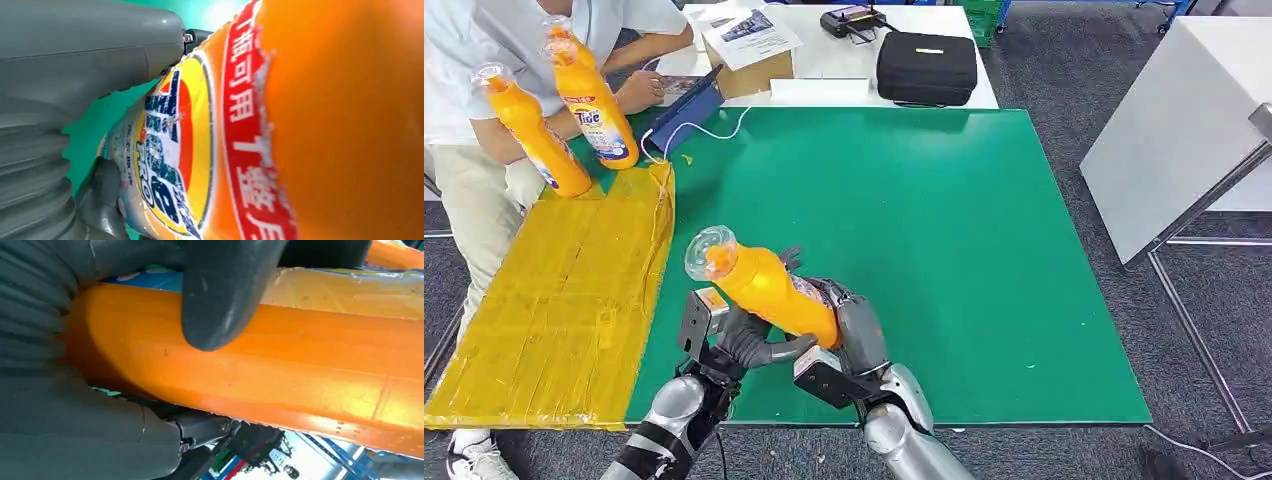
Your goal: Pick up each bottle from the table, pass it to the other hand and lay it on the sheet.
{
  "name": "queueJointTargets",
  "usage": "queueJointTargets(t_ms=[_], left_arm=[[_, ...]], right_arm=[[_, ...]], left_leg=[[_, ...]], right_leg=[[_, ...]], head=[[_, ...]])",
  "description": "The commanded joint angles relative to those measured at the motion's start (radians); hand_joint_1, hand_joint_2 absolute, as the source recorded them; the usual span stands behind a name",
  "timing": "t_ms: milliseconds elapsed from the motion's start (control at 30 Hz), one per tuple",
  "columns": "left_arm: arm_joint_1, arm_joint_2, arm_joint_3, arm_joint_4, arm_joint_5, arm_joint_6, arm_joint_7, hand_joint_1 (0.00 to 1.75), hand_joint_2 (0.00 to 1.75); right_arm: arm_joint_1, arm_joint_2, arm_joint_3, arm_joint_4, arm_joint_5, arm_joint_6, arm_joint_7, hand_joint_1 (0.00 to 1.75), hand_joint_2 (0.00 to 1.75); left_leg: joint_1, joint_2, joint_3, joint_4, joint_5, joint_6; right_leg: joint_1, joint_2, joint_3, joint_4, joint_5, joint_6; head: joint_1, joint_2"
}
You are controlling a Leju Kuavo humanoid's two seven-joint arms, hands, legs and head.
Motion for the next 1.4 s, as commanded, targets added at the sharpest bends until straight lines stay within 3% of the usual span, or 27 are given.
queueJointTargets(t_ms=[33, 733, 767, 933, 1000, 1033, 1400], left_arm=[[-0.021, 0.024, 0.028, -0.009, 0.017, 0.005, -0.009, 0.00, 1.75], [-0.020, 0.025, 0.048, -0.016, 0.034, 0.012, -0.012, 0.00, 1.75], [-0.021, 0.023, 0.044, -0.011, 0.032, 0.011, -0.012, 0.07, 1.75], [-0.020, 0.020, 0.042, -0.009, 0.032, 0.011, -0.012, 0.07, 1.75], [-0.022, 0.020, 0.039, -0.004, 0.030, 0.011, -0.012, 1.54, 1.75], [-0.021, 0.019, 0.037, -0.003, 0.030, 0.011, -0.012, 1.75, 1.75], [-0.020, 0.020, 0.037, -0.002, 0.029, 0.013, -0.012, 1.75, 1.75]], right_arm=[[-0.025, -0.025, 0.021, 0.092, -0.001, 0.005, 0.001, 1.75, 1.75], [-0.027, -0.023, 0.021, 0.108, 0.009, 0.007, 0.000, 1.71, 1.75], [-0.028, -0.021, 0.022, 0.110, 0.010, 0.007, -0.001, 1.71, 1.75], [-0.028, -0.021, 0.022, 0.110, 0.011, 0.006, -0.002, 1.71, 1.75], [-0.029, -0.020, 0.023, 0.111, 0.012, 0.006, -0.003, 1.73, 1.75], [-0.029, -0.020, 0.023, 0.111, 0.012, 0.006, -0.003, 1.71, 1.75], [-0.029, -0.021, 0.023, 0.110, 0.012, 0.006, -0.002, 1.75, 1.75]], left_leg=[[0.002, 0.000, 0.006, 0.000, -0.003, -0.002], [0.002, 0.000, 0.005, 0.000, -0.003, -0.002], [0.001, 0.000, 0.003, 0.000, -0.001, -0.001], [0.001, 0.000, 0.003, 0.000, -0.001, -0.001], [0.001, 0.000, 0.003, 0.000, -0.001, -0.001], [0.002, 0.000, 0.005, 0.000, -0.002, -0.002], [0.002, 0.000, 0.006, 0.000, -0.003, -0.002]], right_leg=[[0.002, 0.003, 0.007, -0.002, -0.002, -0.002], [0.002, 0.003, 0.006, -0.001, -0.002, -0.002], [0.001, 0.002, 0.004, -0.001, -0.001, -0.001], [0.001, 0.002, 0.004, -0.001, -0.001, -0.001], [0.001, 0.001, 0.003, -0.001, -0.001, -0.001], [0.001, 0.002, 0.005, -0.001, -0.002, -0.002], [0.002, 0.002, 0.007, -0.001, -0.002, -0.002]], head=[[0.000, 0.000], [0.000, 0.000], [0.000, 0.000], [0.000, 0.000], [0.000, 0.000], [0.000, 0.000], [0.000, 0.000]])
